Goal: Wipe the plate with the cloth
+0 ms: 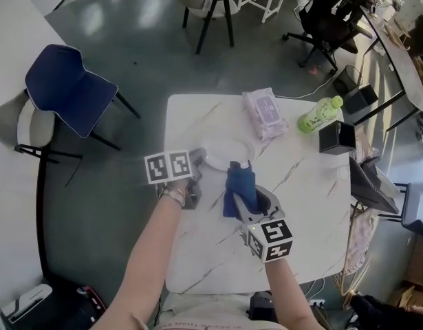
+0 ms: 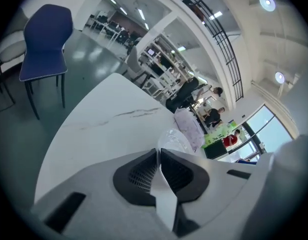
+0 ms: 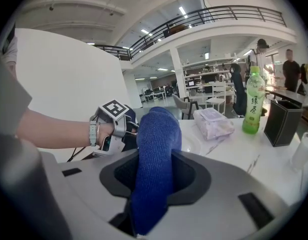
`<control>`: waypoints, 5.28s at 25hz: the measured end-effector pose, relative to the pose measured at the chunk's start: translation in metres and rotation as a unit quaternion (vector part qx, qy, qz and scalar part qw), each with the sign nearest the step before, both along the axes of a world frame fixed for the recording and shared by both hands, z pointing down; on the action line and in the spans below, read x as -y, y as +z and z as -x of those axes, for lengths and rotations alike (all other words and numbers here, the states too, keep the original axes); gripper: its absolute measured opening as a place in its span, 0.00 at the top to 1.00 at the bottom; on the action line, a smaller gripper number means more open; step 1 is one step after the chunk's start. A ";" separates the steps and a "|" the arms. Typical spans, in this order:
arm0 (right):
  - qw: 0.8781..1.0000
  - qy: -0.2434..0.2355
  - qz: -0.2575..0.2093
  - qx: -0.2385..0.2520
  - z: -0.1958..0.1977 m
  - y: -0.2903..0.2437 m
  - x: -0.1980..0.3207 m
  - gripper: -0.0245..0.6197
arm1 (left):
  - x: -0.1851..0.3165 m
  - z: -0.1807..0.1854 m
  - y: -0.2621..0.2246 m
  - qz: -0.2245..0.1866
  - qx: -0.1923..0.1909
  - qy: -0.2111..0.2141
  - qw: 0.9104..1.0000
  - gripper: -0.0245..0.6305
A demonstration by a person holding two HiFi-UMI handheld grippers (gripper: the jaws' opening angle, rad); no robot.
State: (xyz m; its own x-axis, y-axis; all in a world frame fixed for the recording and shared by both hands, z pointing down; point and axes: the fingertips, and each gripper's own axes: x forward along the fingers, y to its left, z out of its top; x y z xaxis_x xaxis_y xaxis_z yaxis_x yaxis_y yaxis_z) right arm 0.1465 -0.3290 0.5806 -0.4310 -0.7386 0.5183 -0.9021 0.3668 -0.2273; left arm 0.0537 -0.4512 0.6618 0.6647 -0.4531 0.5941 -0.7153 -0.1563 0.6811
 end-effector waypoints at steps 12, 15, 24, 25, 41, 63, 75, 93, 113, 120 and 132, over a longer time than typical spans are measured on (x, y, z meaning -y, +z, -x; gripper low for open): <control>1.000 0.009 -0.025 0.003 -0.002 -0.030 -0.024 0.77 | -0.031 0.000 -0.046 -0.044 -0.068 -0.015 0.997 0.95; 0.999 0.014 -0.033 0.001 -0.005 -0.038 -0.031 0.77 | -0.041 0.000 -0.059 -0.057 -0.070 -0.011 0.996 0.95; 0.998 0.018 -0.066 -0.002 -0.003 -0.073 -0.055 0.77 | -0.076 0.004 -0.110 -0.115 -0.096 -0.006 0.989 0.95; 0.997 0.017 -0.071 -0.003 -0.002 -0.079 -0.057 0.77 | -0.080 0.005 -0.117 -0.123 -0.100 -0.006 0.987 0.95; 0.985 0.000 -0.171 -0.004 0.017 -0.171 -0.090 0.77 | -0.143 0.023 -0.242 -0.279 -0.153 0.006 0.948 0.95; 0.948 -0.084 -0.304 -0.026 0.093 -0.267 -0.072 0.77 | -0.183 0.037 -0.301 -0.367 -0.119 -0.010 0.922 0.95; 0.957 0.038 -0.278 -0.073 0.008 -0.250 -0.057 0.77 | -0.197 0.051 -0.310 -0.380 -0.128 -0.028 0.916 0.95; 0.961 0.029 -0.274 -0.030 0.012 -0.258 -0.115 0.77 | -0.204 0.049 -0.317 -0.385 -0.133 -0.024 0.913 0.95; 0.960 -0.059 -0.241 -0.134 0.072 -0.223 -0.104 0.77 | -0.207 0.047 -0.320 -0.382 -0.138 -0.013 0.914 0.95; 0.966 0.015 -0.204 -0.158 0.008 -0.203 -0.093 0.77 | -0.209 0.045 -0.320 -0.386 -0.138 -0.007 0.912 0.95; 0.962 0.091 -0.202 -0.159 -0.062 -0.214 -0.097 0.77 | -0.223 0.040 -0.324 -0.515 -0.011 0.083 0.853 0.95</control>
